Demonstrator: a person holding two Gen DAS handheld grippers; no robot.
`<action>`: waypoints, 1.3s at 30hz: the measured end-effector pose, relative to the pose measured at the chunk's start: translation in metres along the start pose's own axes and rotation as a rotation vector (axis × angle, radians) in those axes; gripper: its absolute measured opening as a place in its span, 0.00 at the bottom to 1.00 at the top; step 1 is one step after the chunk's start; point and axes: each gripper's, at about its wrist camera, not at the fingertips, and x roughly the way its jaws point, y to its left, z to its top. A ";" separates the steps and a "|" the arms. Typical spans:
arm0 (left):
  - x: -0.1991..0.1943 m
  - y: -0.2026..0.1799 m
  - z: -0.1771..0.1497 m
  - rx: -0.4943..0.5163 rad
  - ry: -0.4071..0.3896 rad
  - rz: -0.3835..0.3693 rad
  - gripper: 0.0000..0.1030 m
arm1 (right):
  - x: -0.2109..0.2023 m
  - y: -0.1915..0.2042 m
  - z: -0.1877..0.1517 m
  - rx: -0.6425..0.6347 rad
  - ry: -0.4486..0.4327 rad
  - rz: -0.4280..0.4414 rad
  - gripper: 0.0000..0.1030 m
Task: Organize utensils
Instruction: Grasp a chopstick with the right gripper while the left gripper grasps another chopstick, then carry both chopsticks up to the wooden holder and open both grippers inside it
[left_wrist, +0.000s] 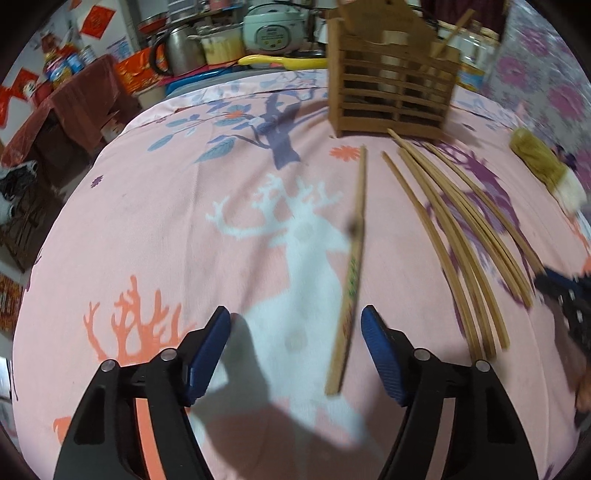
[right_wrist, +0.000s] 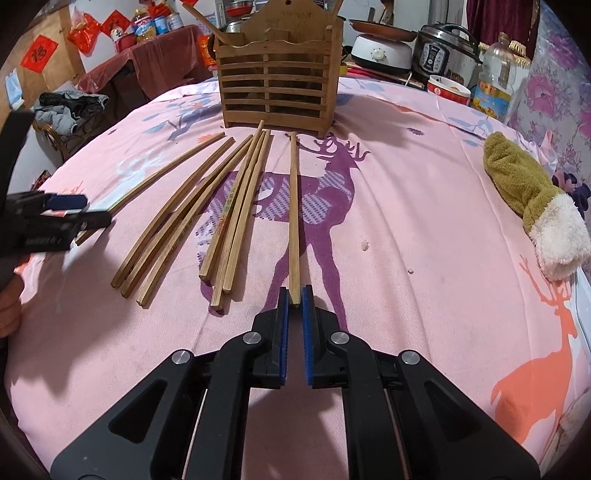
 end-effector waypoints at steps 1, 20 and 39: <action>-0.002 -0.001 -0.004 0.011 -0.001 -0.012 0.70 | 0.000 0.000 0.000 0.001 0.000 0.001 0.09; -0.018 -0.021 -0.025 0.120 -0.046 -0.077 0.06 | 0.001 -0.002 0.001 0.009 -0.004 0.019 0.08; -0.086 -0.013 0.023 0.033 -0.205 -0.108 0.05 | -0.075 -0.004 0.026 0.037 -0.290 0.014 0.06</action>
